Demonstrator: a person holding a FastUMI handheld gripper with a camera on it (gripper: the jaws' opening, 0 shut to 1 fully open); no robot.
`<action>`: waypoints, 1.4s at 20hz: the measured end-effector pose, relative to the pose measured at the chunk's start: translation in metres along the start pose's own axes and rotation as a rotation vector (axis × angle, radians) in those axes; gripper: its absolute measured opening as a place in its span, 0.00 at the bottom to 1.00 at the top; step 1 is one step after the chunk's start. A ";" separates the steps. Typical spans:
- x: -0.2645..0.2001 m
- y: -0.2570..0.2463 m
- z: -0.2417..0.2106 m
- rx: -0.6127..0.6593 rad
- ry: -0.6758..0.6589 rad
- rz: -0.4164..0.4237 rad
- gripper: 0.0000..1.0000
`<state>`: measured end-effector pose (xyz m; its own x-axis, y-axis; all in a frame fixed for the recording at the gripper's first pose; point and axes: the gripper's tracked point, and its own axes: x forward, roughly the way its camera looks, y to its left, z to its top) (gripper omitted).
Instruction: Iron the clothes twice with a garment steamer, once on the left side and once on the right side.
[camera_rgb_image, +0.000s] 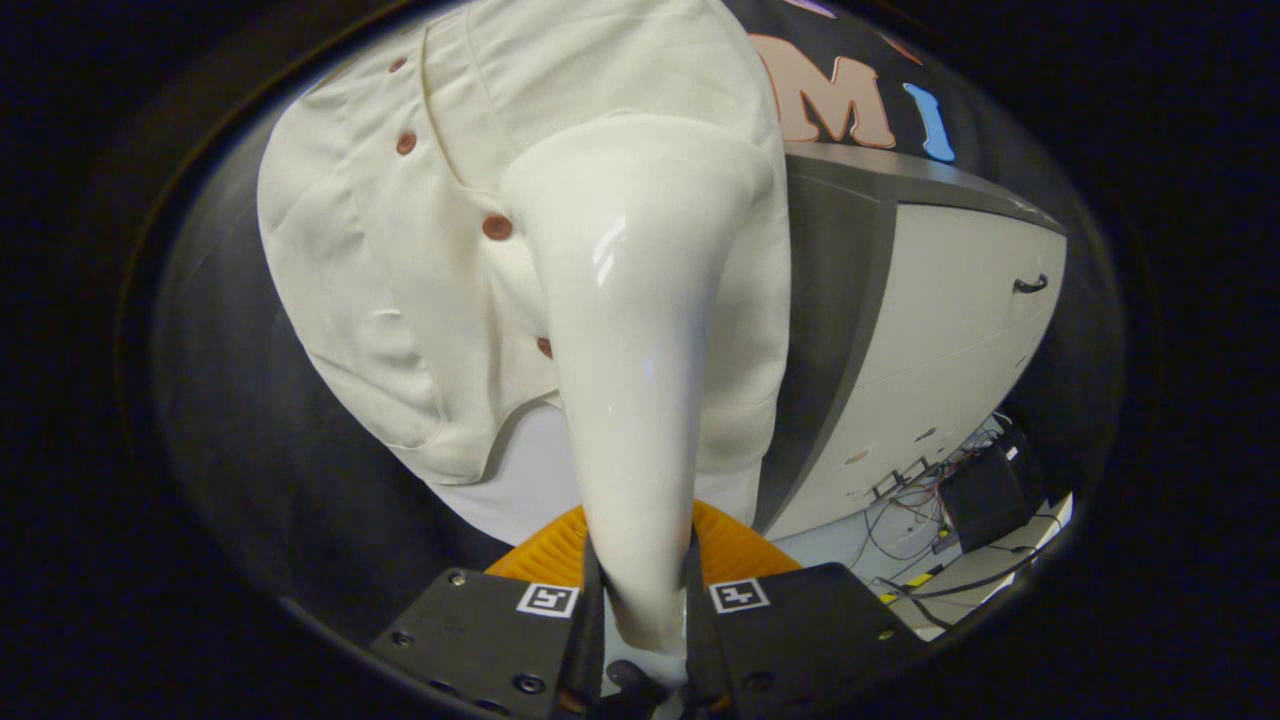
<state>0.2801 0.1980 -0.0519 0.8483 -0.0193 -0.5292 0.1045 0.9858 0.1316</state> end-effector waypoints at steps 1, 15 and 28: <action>0.001 -0.003 -0.005 -0.001 0.009 0.004 0.34; -0.033 -0.035 -0.056 0.029 0.017 0.125 0.31; -0.219 -0.016 -0.015 0.038 -0.357 0.128 0.29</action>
<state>0.0849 0.1892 0.0494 0.9824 0.0404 -0.1821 -0.0008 0.9772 0.2124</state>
